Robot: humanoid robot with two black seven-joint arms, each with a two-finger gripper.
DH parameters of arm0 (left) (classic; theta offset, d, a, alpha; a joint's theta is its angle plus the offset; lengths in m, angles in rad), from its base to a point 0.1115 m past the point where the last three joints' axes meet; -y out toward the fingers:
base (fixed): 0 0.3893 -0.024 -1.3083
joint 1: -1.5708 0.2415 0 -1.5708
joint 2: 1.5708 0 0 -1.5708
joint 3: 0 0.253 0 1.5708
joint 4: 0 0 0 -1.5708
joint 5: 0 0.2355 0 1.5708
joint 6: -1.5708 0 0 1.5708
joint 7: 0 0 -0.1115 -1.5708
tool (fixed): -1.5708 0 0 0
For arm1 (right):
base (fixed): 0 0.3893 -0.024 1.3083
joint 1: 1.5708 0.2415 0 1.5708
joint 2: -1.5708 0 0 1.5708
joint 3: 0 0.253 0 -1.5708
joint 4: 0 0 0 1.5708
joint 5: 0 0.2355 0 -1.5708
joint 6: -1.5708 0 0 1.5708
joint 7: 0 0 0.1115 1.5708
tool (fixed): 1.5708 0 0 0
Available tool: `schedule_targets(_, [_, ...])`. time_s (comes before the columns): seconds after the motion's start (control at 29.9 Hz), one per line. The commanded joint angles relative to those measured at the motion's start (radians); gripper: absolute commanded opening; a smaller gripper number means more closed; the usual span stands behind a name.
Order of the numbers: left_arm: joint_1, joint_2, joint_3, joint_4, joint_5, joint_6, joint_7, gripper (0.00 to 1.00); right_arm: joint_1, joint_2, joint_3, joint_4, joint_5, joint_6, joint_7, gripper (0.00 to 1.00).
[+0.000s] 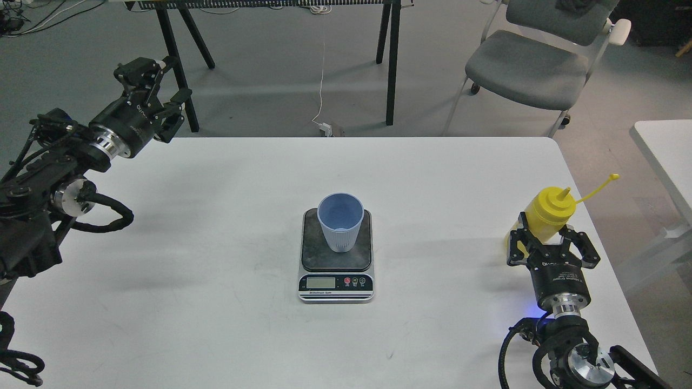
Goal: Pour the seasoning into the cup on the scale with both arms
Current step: 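Lower the yellow bottle upright onto the table with the right gripper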
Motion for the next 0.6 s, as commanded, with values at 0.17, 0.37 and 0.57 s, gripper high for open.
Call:
schedule_targets(0.17, [-0.001, -0.004, 0.0, 0.0, 0.0, 0.0, 0.0, 0.65, -0.003, 0.002, 0.0, -0.019, -0.014, 0.0, 0.0, 0.71])
schedule_targets(0.37, [-0.001, -0.003, 0.0, 0.0, 0.0, 0.0, 0.0, 0.65, -0.005, 0.009, 0.0, -0.017, -0.015, 0.0, 0.0, 0.73])
schedule_targets(0.57, [0.001, -0.003, 0.0, 0.0, 0.0, 0.0, 0.0, 0.65, -0.005, 0.009, -0.002, -0.019, -0.015, 0.0, -0.002, 0.93])
